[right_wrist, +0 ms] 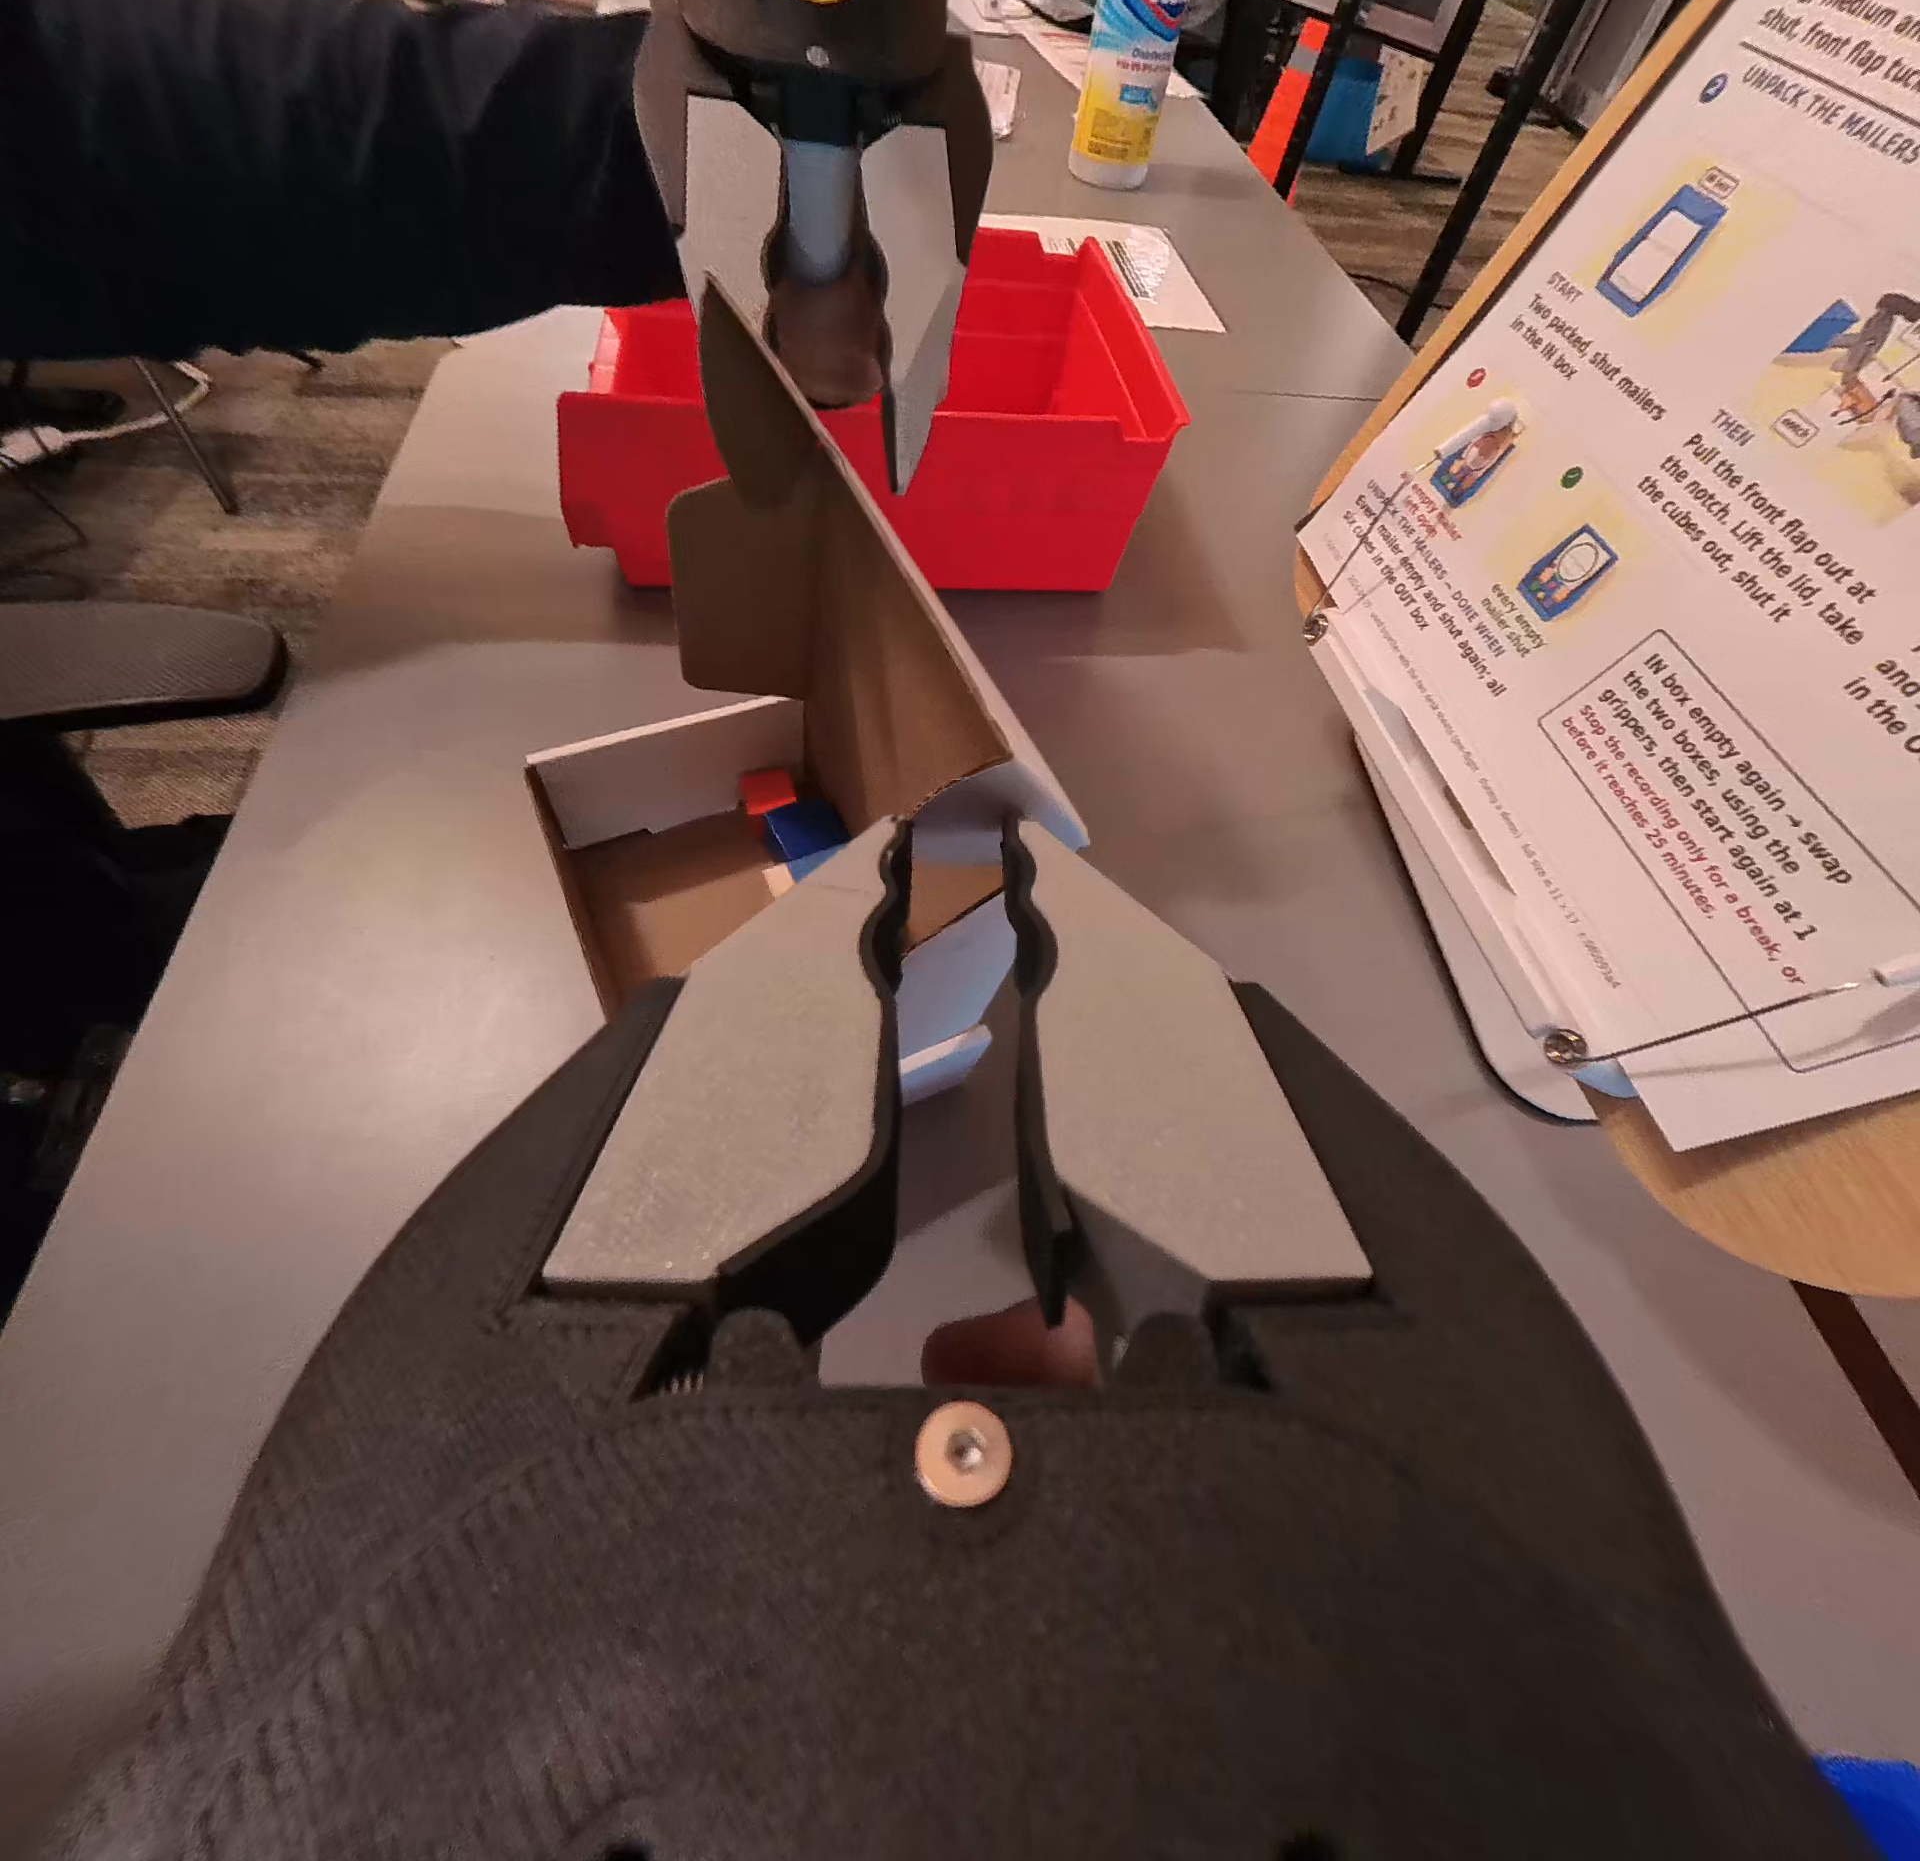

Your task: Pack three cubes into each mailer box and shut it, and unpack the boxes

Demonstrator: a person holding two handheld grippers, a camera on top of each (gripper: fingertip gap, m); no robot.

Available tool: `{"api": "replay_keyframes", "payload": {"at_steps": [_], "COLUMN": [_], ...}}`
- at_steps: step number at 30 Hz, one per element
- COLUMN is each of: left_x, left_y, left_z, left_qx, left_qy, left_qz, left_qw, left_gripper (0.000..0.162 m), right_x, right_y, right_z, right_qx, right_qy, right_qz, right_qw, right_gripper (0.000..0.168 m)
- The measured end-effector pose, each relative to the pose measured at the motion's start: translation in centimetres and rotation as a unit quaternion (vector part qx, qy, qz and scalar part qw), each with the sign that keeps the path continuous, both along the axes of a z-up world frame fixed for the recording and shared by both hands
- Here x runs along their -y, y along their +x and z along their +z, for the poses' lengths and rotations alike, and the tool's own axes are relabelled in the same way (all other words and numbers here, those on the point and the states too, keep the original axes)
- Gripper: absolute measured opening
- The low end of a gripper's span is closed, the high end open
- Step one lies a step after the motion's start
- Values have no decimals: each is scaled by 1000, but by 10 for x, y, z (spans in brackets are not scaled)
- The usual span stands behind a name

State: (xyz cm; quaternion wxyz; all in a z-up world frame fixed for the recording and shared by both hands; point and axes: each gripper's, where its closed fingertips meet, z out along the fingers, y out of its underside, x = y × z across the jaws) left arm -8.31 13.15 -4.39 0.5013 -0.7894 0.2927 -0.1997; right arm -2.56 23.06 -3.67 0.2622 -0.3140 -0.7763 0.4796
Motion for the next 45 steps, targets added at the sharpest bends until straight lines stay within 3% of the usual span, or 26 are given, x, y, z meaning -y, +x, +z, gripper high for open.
{"api": "replay_keyframes", "payload": {"at_steps": [4,10,16,21,24,29,36,45], "left_x": [-9,-15,-7,0,1,-2,-7,-3], "left_y": [-14,-27,-20,-19,-17,-17,-23,-19], "left_z": [4,8,9,4,5,1,0,1], "left_qx": [-29,-57,-45,-28,-21,-19,0,4], "left_qy": [23,71,78,67,64,41,34,32], "left_qz": [53,137,115,83,59,31,29,23], "left_qw": [998,986,989,994,996,998,999,999], "left_gripper": [16,13,7,7,8,8,8,8], "right_x": [2,5,-7,-19,-25,-9,1,15], "right_y": [5,5,0,1,-6,-9,-5,8], "right_z": [2,2,5,0,-2,4,7,4], "right_qx": [-8,-33,-79,-64,-65,-93,-88,-83], "right_qy": [11,50,116,136,148,131,72,17], "right_qz": [9,-1,-40,-35,-25,46,78,104], "right_qw": [1000,998,989,988,987,986,990,991], "right_gripper": [9,8,8,26,26,25,47,39]}}
